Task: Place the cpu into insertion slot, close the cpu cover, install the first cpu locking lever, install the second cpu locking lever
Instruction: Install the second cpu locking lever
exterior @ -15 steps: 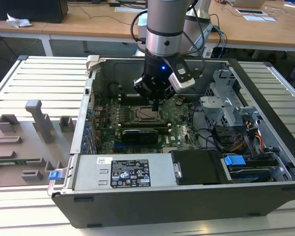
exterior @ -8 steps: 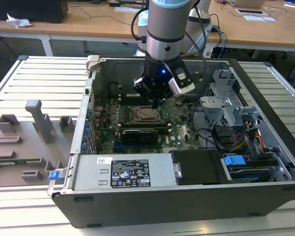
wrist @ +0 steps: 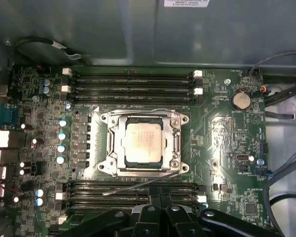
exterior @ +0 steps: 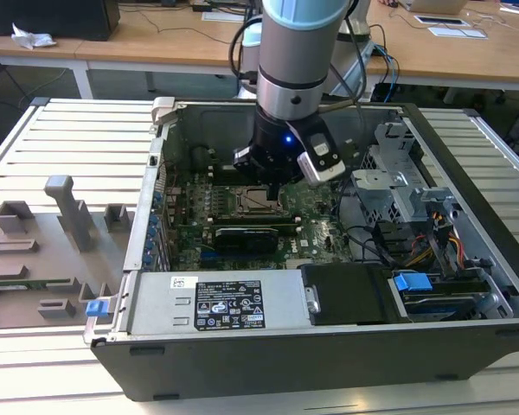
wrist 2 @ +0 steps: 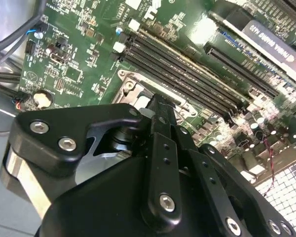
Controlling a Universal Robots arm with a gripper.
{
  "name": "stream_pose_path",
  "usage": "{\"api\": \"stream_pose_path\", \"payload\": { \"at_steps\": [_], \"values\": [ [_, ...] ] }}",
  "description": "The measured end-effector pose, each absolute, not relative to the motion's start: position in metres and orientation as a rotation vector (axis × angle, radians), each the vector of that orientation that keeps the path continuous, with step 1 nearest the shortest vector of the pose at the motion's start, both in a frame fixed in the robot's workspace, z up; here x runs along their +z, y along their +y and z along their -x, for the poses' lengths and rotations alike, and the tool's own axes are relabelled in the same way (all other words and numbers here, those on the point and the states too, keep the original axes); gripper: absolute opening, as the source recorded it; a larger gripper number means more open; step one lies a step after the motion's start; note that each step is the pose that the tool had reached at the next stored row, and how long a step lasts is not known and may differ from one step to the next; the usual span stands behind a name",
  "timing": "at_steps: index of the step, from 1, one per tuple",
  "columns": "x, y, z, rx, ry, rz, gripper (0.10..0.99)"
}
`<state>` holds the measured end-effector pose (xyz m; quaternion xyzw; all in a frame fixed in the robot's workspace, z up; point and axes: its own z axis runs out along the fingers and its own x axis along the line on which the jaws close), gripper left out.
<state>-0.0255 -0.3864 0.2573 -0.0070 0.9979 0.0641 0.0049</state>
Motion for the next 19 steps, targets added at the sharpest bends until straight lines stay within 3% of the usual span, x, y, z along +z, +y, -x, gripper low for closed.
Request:
{"api": "stream_pose_path", "payload": {
  "at_steps": [19],
  "values": [
    [0.217,-0.386,0.061,0.206,3.125,0.022,0.106]
  ]
}}
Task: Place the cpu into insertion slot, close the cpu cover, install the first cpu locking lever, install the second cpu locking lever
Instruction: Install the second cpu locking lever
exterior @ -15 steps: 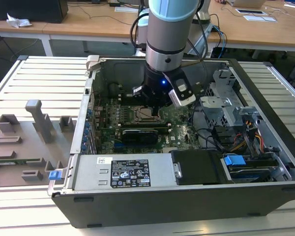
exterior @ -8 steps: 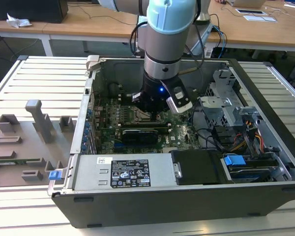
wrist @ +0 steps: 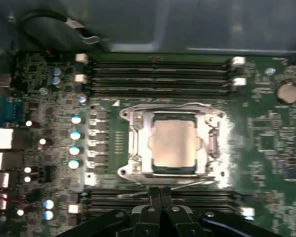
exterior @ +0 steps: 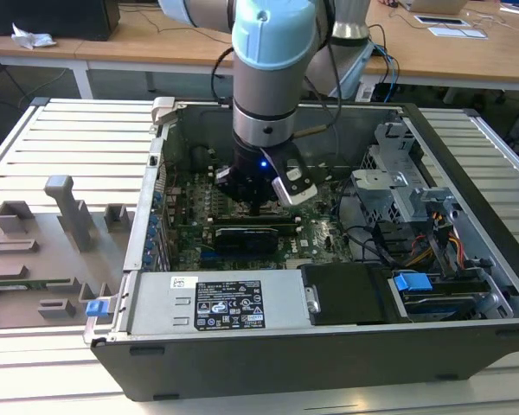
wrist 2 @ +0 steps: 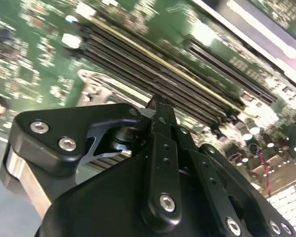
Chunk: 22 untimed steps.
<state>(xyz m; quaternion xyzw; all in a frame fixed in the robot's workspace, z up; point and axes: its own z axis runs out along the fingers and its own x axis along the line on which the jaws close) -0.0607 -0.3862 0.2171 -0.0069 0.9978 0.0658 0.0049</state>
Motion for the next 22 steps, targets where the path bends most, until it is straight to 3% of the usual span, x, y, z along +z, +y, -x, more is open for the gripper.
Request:
{"api": "stream_pose_path", "payload": {
  "at_steps": [22],
  "values": [
    [0.195,-0.382,0.088,0.297,3.116,0.042,0.106]
  ]
}}
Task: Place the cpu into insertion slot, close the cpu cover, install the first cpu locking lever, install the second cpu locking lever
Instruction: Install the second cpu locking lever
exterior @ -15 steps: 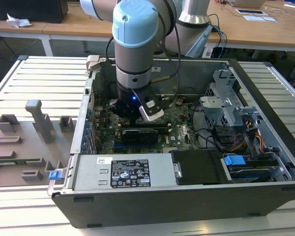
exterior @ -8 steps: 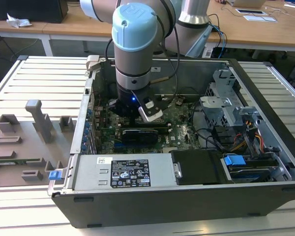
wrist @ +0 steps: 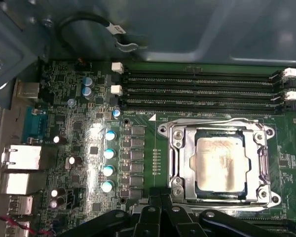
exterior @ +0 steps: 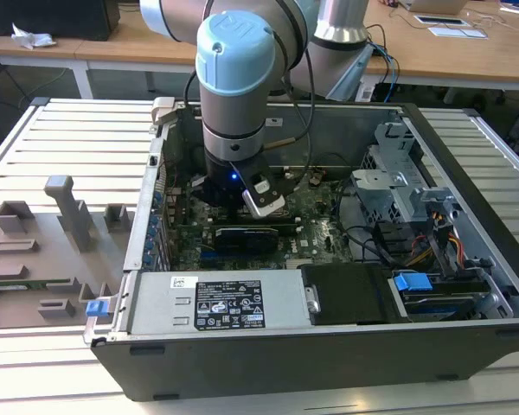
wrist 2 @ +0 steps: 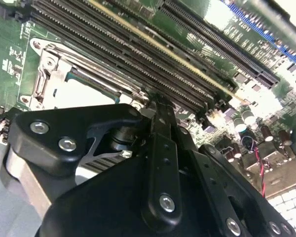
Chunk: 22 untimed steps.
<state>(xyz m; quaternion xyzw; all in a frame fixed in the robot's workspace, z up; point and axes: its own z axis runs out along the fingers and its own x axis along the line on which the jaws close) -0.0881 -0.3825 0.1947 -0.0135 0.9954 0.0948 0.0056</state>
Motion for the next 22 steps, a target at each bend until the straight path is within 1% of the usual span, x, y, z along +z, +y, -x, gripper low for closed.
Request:
{"api": "stream_pose_path", "payload": {
  "at_steps": [4,8,10,16,18,22],
  "values": [
    [0.196,-0.384,0.088,0.297,3.116,0.042,0.106],
    [0.204,-0.384,0.088,0.296,3.116,0.042,0.106],
    [0.207,-0.380,0.086,0.294,3.116,0.042,0.106],
    [0.208,-0.354,0.080,0.153,3.128,0.043,0.106],
    [0.208,-0.345,0.073,0.135,3.132,0.043,0.106],
    [0.208,-0.340,0.050,0.125,3.150,0.042,0.106]
  ]
}}
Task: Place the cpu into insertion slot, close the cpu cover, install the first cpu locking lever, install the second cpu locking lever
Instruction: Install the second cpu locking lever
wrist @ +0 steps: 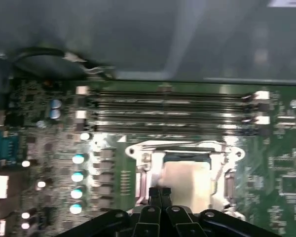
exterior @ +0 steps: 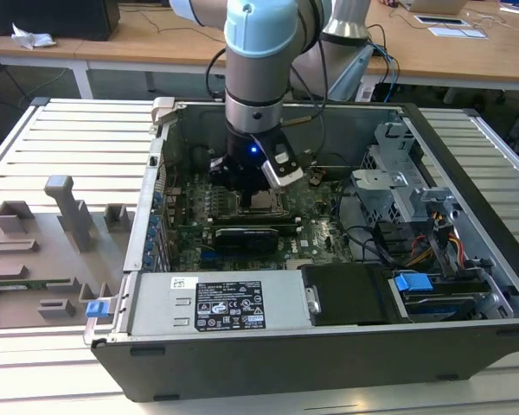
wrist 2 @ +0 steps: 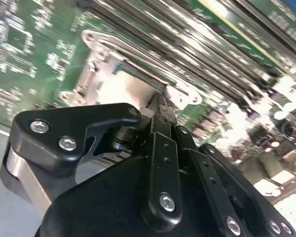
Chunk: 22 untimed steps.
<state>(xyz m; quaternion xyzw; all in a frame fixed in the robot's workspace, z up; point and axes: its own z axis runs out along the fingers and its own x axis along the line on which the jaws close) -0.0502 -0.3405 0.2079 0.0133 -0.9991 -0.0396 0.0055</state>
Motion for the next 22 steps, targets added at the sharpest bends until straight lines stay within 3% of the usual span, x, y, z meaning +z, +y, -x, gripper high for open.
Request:
{"api": "stream_pose_path", "payload": {
  "at_steps": [22],
  "values": [
    [0.262,-0.337,0.028,-0.072,-3.110,-0.040,0.106]
  ]
}}
